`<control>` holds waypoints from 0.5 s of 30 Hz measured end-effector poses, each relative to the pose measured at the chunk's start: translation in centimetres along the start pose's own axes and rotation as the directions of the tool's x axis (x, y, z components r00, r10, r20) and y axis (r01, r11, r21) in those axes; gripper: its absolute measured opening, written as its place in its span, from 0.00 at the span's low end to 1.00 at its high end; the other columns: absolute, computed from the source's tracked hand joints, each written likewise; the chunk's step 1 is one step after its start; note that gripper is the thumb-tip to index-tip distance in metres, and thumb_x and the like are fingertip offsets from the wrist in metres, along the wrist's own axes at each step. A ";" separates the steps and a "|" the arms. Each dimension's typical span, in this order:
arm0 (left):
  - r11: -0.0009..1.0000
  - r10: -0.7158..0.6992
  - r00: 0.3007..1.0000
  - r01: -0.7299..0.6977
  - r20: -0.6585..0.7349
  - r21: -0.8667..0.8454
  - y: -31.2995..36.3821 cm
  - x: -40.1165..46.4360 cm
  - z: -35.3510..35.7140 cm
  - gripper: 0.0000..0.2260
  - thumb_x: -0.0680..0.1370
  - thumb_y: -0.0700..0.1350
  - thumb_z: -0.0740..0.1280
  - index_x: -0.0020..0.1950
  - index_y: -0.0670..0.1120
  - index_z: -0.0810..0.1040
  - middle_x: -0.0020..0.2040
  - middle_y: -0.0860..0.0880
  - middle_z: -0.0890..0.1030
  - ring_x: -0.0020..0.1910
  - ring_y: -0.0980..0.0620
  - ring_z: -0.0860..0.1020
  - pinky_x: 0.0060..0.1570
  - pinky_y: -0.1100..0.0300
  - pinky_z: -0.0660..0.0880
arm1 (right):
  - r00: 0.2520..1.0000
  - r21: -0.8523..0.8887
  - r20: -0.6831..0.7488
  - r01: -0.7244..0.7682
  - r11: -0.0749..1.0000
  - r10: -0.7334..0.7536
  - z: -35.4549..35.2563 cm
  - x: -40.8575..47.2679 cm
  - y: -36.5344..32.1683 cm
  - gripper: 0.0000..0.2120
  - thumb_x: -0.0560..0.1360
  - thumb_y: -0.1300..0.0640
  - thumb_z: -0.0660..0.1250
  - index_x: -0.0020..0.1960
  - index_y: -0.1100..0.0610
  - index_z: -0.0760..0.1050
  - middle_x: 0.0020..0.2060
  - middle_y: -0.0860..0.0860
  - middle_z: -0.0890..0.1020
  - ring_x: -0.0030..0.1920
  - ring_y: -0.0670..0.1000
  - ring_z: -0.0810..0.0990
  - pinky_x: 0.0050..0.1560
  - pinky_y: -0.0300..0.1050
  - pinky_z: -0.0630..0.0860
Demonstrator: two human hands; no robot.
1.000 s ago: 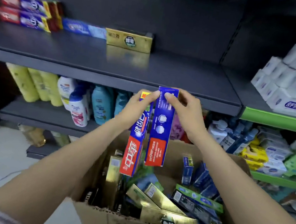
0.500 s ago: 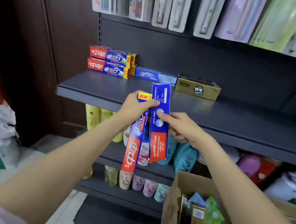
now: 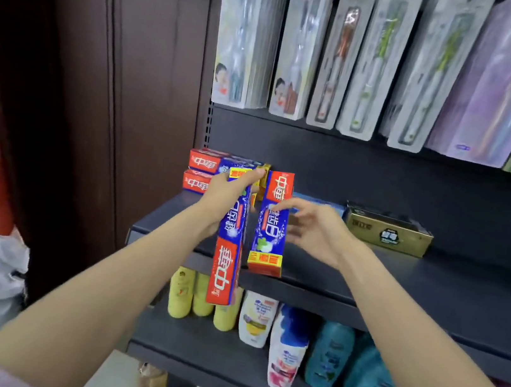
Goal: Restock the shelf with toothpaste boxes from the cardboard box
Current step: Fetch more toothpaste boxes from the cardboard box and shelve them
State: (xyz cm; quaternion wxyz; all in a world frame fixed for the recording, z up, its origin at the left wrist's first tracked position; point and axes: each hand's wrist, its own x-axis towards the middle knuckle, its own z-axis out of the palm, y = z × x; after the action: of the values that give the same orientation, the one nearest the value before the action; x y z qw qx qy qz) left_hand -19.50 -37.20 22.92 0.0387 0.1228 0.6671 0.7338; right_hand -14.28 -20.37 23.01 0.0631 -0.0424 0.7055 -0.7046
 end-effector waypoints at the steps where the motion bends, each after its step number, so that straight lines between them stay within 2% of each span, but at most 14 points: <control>1: 1.000 -0.011 1.000 0.012 -0.004 0.021 0.0 0.9 -0.4 0.18 0.74 0.54 0.70 0.57 0.44 0.75 0.45 0.47 0.85 0.39 0.49 0.84 0.39 0.56 0.80 | 0.999 -0.033 -0.038 -0.012 0.999 0.011 0.3 1.0 0.0 0.07 0.76 0.62 0.58 0.45 0.58 0.75 0.49 0.56 0.80 0.45 0.52 0.79 0.44 0.42 0.74; 2: 0.999 -0.020 1.000 0.021 -0.016 0.037 0.0 1.8 -0.8 0.16 0.74 0.54 0.69 0.55 0.45 0.74 0.43 0.47 0.84 0.36 0.51 0.83 0.36 0.59 0.79 | 0.997 -0.114 -0.071 -0.008 0.993 -0.001 0.6 2.1 -0.1 0.06 0.77 0.59 0.61 0.44 0.57 0.74 0.46 0.54 0.80 0.43 0.50 0.79 0.41 0.40 0.74; 4: 0.999 -0.027 0.999 0.028 -0.047 0.022 0.0 3.2 -1.5 0.12 0.75 0.52 0.69 0.51 0.47 0.73 0.39 0.48 0.83 0.32 0.53 0.81 0.32 0.62 0.78 | 0.994 -0.348 -0.076 0.046 0.936 -0.077 0.9 4.1 -0.1 0.06 0.78 0.58 0.63 0.43 0.55 0.71 0.44 0.52 0.79 0.40 0.47 0.78 0.34 0.34 0.73; 5: 1.000 -0.016 0.998 0.016 -0.058 0.002 0.1 3.9 -2.0 0.11 0.75 0.51 0.69 0.51 0.47 0.73 0.39 0.49 0.82 0.30 0.54 0.81 0.30 0.64 0.78 | 0.993 -0.420 -0.061 0.068 0.905 -0.103 1.1 4.9 -0.3 0.04 0.78 0.60 0.63 0.45 0.54 0.71 0.46 0.52 0.78 0.41 0.47 0.78 0.32 0.33 0.73; 6: 1.000 0.001 0.998 -0.001 -0.061 -0.011 0.2 4.7 -2.5 0.11 0.76 0.49 0.68 0.54 0.47 0.73 0.39 0.48 0.82 0.30 0.55 0.81 0.30 0.64 0.77 | 0.993 -0.460 -0.044 0.077 0.885 -0.110 1.3 5.7 -0.6 0.06 0.78 0.61 0.63 0.51 0.51 0.71 0.49 0.51 0.78 0.43 0.47 0.78 0.32 0.32 0.74; 8: 0.999 0.033 0.999 -0.033 -0.030 -0.001 0.5 6.3 -3.7 0.15 0.76 0.47 0.68 0.61 0.49 0.71 0.43 0.47 0.82 0.35 0.53 0.82 0.35 0.61 0.78 | 0.994 -0.472 -0.010 0.088 0.877 -0.105 1.5 7.3 -1.0 0.21 0.78 0.64 0.63 0.64 0.43 0.66 0.54 0.50 0.77 0.48 0.47 0.79 0.34 0.34 0.76; 10: 0.998 0.019 0.999 -0.021 0.026 0.057 0.6 7.8 -5.0 0.16 0.76 0.48 0.68 0.63 0.50 0.71 0.46 0.46 0.83 0.39 0.51 0.82 0.41 0.58 0.78 | 0.992 -0.485 -0.029 0.094 0.870 -0.123 2.1 8.8 -1.5 0.32 0.77 0.65 0.62 0.72 0.40 0.55 0.55 0.50 0.76 0.47 0.45 0.79 0.36 0.35 0.76; 12: 0.994 -0.031 0.998 0.024 0.060 0.105 0.8 8.9 -6.3 0.14 0.75 0.51 0.68 0.58 0.48 0.73 0.45 0.46 0.84 0.38 0.51 0.82 0.42 0.58 0.78 | 0.987 -0.487 -0.085 0.077 0.870 -0.134 3.0 10.2 -2.0 0.35 0.77 0.65 0.63 0.75 0.43 0.50 0.50 0.48 0.76 0.43 0.43 0.79 0.34 0.34 0.75; 15: 0.998 -0.049 0.995 0.046 0.089 0.036 1.2 10.4 -8.6 0.13 0.75 0.50 0.68 0.58 0.47 0.74 0.44 0.45 0.84 0.35 0.51 0.82 0.41 0.58 0.79 | 0.970 -0.484 -0.187 0.046 0.874 -0.155 4.5 12.6 -2.5 0.30 0.76 0.63 0.65 0.74 0.53 0.56 0.53 0.52 0.77 0.43 0.45 0.79 0.38 0.38 0.75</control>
State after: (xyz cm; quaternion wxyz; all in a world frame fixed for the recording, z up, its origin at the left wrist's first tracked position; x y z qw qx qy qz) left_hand -31.45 -43.32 24.73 0.0840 0.1404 0.6799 0.7148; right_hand -26.18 -26.73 25.16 -0.0644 -0.0153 0.8563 -0.5122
